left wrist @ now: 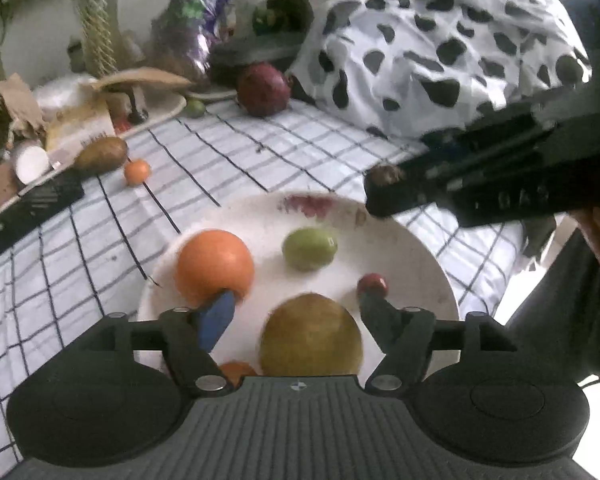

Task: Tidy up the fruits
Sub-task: 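Lower the pear onto the white plate and open the left tool while the right tool carries the passion fruit, then lower the passion fruit onto the plate and open the right tool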

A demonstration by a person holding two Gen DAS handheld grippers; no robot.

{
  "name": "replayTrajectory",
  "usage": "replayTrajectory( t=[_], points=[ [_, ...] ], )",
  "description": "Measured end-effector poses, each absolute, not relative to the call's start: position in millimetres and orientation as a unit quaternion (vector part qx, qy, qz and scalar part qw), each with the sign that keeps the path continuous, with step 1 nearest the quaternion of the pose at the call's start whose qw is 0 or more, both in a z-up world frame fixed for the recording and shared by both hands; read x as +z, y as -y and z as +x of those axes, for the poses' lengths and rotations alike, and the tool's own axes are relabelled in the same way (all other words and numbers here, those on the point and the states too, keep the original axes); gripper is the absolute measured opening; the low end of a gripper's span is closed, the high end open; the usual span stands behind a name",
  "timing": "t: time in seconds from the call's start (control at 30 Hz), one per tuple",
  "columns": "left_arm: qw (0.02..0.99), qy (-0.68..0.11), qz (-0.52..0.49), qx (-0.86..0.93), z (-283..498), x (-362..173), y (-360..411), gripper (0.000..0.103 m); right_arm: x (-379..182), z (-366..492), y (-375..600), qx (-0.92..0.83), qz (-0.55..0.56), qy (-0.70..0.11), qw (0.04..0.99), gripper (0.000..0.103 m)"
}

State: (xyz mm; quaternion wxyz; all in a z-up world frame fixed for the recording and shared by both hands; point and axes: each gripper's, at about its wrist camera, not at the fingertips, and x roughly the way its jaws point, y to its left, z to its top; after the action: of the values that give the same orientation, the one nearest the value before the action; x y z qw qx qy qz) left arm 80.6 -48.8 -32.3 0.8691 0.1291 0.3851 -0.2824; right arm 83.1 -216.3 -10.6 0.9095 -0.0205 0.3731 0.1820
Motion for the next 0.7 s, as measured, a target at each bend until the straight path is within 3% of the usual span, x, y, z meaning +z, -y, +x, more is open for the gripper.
replayTrajectory(
  t=[0.7],
  points=[
    [0.891, -0.384, 0.110, -0.217, 31.8, -11.2, 22.2, 0.070, -29.1, 49.8, 191.1, 0.218, -0.052, -0.423, 0.878, 0.032]
  ],
)
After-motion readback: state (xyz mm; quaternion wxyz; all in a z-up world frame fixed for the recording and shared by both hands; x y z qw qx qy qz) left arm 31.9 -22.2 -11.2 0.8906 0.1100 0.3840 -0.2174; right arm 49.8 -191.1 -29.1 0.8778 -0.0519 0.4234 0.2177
